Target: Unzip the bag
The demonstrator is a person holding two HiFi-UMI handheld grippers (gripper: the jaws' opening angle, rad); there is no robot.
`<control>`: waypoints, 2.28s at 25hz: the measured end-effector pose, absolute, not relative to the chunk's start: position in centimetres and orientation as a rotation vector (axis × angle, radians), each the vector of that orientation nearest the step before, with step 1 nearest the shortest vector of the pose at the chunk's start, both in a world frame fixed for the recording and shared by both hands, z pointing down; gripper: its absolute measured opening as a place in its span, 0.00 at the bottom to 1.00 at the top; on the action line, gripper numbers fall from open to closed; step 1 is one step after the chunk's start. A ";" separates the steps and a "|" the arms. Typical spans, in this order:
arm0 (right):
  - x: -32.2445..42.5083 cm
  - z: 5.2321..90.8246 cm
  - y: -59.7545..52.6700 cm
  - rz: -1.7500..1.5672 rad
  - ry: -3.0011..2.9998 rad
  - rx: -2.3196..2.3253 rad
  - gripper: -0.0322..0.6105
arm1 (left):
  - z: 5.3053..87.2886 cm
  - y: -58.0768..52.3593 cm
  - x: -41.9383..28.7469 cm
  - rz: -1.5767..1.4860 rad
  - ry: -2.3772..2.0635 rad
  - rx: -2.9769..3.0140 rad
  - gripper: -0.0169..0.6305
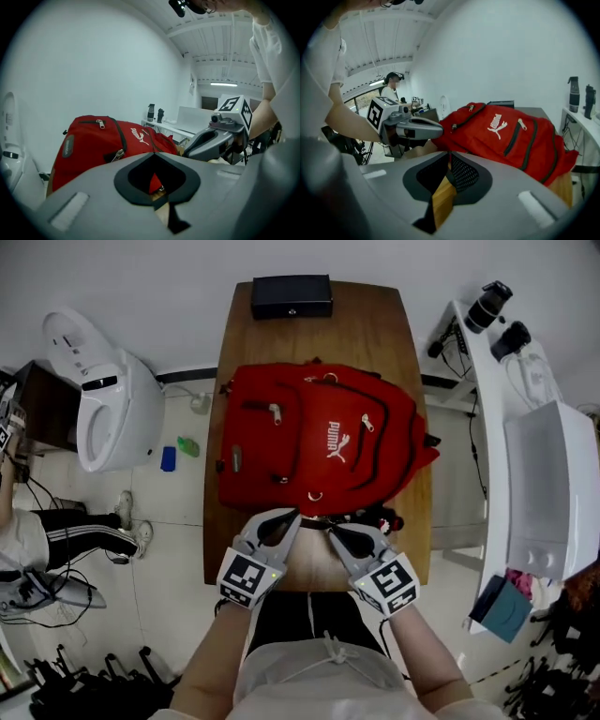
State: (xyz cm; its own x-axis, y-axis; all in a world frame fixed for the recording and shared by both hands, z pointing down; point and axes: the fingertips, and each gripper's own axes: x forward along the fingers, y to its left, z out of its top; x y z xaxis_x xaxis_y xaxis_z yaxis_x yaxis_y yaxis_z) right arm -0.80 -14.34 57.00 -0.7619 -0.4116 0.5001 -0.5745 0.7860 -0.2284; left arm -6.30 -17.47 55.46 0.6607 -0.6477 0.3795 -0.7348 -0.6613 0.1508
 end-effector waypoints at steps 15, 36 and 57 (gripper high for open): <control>-2.9 67.2 -14.9 0.230 -2.150 0.463 0.25 | 62.9 -19.9 -5.8 0.702 -0.968 2.557 0.04; -2.3 67.9 -16.5 0.326 -2.040 0.536 0.07 | 62.9 -19.4 -6.8 0.685 -0.796 2.574 0.04; 8.7 66.5 -17.1 0.397 -1.952 0.623 0.07 | 62.3 -20.0 -6.4 0.706 -0.846 2.493 0.04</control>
